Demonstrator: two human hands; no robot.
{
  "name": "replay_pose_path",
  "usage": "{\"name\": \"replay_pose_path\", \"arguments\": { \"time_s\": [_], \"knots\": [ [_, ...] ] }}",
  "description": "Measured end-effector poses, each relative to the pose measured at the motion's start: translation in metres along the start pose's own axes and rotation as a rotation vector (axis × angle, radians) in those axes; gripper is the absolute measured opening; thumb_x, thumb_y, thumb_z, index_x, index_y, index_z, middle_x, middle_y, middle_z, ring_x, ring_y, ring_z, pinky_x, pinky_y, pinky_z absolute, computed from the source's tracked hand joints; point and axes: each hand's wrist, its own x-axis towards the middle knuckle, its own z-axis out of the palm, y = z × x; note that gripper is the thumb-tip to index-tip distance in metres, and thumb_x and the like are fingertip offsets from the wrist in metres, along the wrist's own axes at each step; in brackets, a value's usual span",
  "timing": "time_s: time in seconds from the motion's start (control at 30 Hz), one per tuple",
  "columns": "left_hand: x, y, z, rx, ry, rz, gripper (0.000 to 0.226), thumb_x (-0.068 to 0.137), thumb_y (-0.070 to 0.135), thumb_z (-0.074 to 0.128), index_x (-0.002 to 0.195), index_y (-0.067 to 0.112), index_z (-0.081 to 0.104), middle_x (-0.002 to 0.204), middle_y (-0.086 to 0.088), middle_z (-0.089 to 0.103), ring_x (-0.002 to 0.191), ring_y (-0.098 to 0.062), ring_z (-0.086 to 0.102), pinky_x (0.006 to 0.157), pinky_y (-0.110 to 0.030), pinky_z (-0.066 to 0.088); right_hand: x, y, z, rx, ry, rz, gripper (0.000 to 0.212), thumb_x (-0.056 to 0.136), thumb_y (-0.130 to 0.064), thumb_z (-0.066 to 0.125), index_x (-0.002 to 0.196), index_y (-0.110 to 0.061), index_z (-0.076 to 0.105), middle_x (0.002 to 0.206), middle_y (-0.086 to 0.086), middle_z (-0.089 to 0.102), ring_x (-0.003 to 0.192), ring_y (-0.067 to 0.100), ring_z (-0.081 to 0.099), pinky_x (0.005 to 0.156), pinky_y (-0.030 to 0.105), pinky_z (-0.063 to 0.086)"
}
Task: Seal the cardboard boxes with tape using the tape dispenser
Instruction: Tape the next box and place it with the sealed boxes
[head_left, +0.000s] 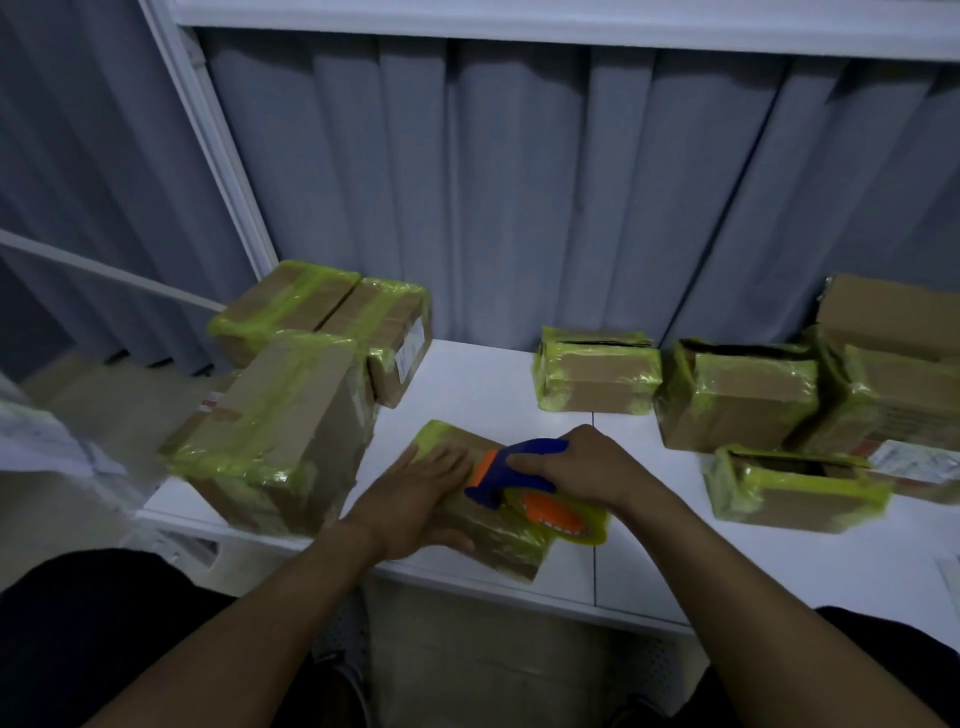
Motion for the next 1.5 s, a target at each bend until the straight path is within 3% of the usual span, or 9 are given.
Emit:
{"name": "replay_pose_path", "arguments": {
  "time_s": [0.17, 0.37, 0.57, 0.7, 0.8, 0.97, 1.07, 1.23, 1.5],
  "knots": [
    [0.005, 0.008, 0.019, 0.050, 0.127, -0.090, 0.101, 0.082, 0.088, 0.034, 0.159, 0.025, 0.017, 0.165, 0.006, 0.014, 0.152, -0.009, 0.004, 0.121, -0.033, -0.002, -0.004, 0.000, 0.000, 0.009, -0.005, -0.012, 0.050, 0.078, -0.059, 0.078, 0.086, -0.011, 0.069, 0.076, 0.003, 0.070, 0.067, 0.014, 0.065, 0.060, 0.026, 0.045],
    [0.006, 0.008, 0.017, 0.024, 0.125, -0.065, 0.103, 0.078, 0.092, 0.026, 0.158, 0.028, 0.019, 0.165, 0.010, 0.011, 0.151, -0.004, 0.001, 0.120, -0.026, -0.005, -0.015, 0.002, -0.015, 0.051, 0.001, -0.024, 0.050, 0.079, -0.056, 0.078, 0.086, -0.007, 0.074, 0.080, 0.009, 0.075, 0.073, 0.020, 0.071, 0.063, 0.029, 0.046],
    [0.009, 0.011, 0.016, 0.001, 0.144, -0.057, 0.112, 0.070, 0.097, 0.013, 0.156, 0.026, 0.026, 0.163, 0.010, 0.009, 0.151, -0.007, 0.005, 0.120, -0.026, -0.006, -0.031, 0.018, -0.044, 0.023, -0.015, -0.010, 0.043, 0.081, -0.054, 0.078, 0.068, -0.014, 0.069, 0.057, -0.003, 0.067, 0.048, 0.003, 0.059, 0.056, 0.023, 0.041],
    [0.010, 0.010, 0.018, 0.037, 0.161, -0.040, 0.110, 0.072, 0.096, 0.013, 0.155, 0.025, 0.030, 0.164, 0.007, 0.014, 0.151, -0.007, 0.006, 0.122, -0.031, -0.002, -0.027, 0.025, -0.032, -0.010, -0.009, 0.041, 0.076, 0.049, -0.081, 0.069, 0.074, -0.010, 0.071, 0.067, 0.005, 0.070, 0.061, 0.016, 0.065, 0.062, 0.032, 0.046],
    [0.008, 0.011, 0.018, 0.076, 0.160, -0.033, 0.105, 0.078, 0.093, 0.016, 0.155, 0.024, 0.029, 0.164, 0.006, 0.015, 0.151, -0.009, 0.006, 0.122, -0.034, -0.002, -0.023, 0.025, -0.032, -0.001, -0.022, 0.049, 0.087, 0.040, -0.084, 0.064, 0.080, -0.007, 0.074, 0.075, 0.009, 0.073, 0.067, 0.019, 0.068, 0.064, 0.033, 0.048],
    [0.004, -0.001, 0.006, 0.200, 0.076, -0.080, 0.096, 0.084, 0.087, 0.015, 0.158, 0.025, 0.016, 0.165, 0.006, 0.003, 0.152, -0.021, -0.009, 0.117, -0.049, -0.017, -0.017, 0.022, -0.017, 0.051, -0.028, 0.055, 0.056, 0.075, -0.060, 0.078, 0.084, -0.005, 0.072, 0.075, 0.009, 0.072, 0.069, 0.019, 0.066, 0.064, 0.031, 0.045],
    [0.000, -0.013, -0.004, 0.250, 0.012, -0.149, 0.100, 0.079, 0.089, 0.010, 0.159, 0.028, 0.005, 0.165, 0.009, -0.012, 0.149, -0.025, -0.024, 0.117, -0.059, -0.013, -0.011, 0.015, -0.002, 0.077, -0.010, 0.049, 0.052, 0.079, -0.056, 0.078, 0.089, -0.006, 0.069, 0.076, 0.005, 0.069, 0.069, 0.018, 0.065, 0.061, 0.028, 0.044],
    [0.003, -0.003, 0.002, -0.113, 0.009, -0.044, 0.108, 0.076, 0.084, 0.052, 0.159, 0.032, 0.006, 0.165, 0.011, -0.003, 0.150, -0.012, -0.015, 0.123, -0.038, -0.004, -0.009, 0.006, 0.002, 0.062, 0.014, 0.049, 0.048, 0.078, -0.055, 0.079, 0.081, -0.010, 0.065, 0.072, 0.004, 0.064, 0.065, 0.016, 0.060, 0.059, 0.027, 0.042],
    [0.010, 0.009, 0.015, -0.060, 0.105, -0.119, 0.111, 0.070, 0.096, 0.030, 0.158, 0.030, 0.013, 0.160, 0.018, 0.001, 0.147, -0.004, -0.007, 0.123, -0.033, 0.000, -0.023, 0.010, -0.006, 0.064, 0.000, 0.032, 0.042, 0.084, -0.052, 0.077, 0.082, -0.010, 0.071, 0.070, 0.001, 0.069, 0.061, 0.010, 0.063, 0.057, 0.022, 0.043]
  ]
}}
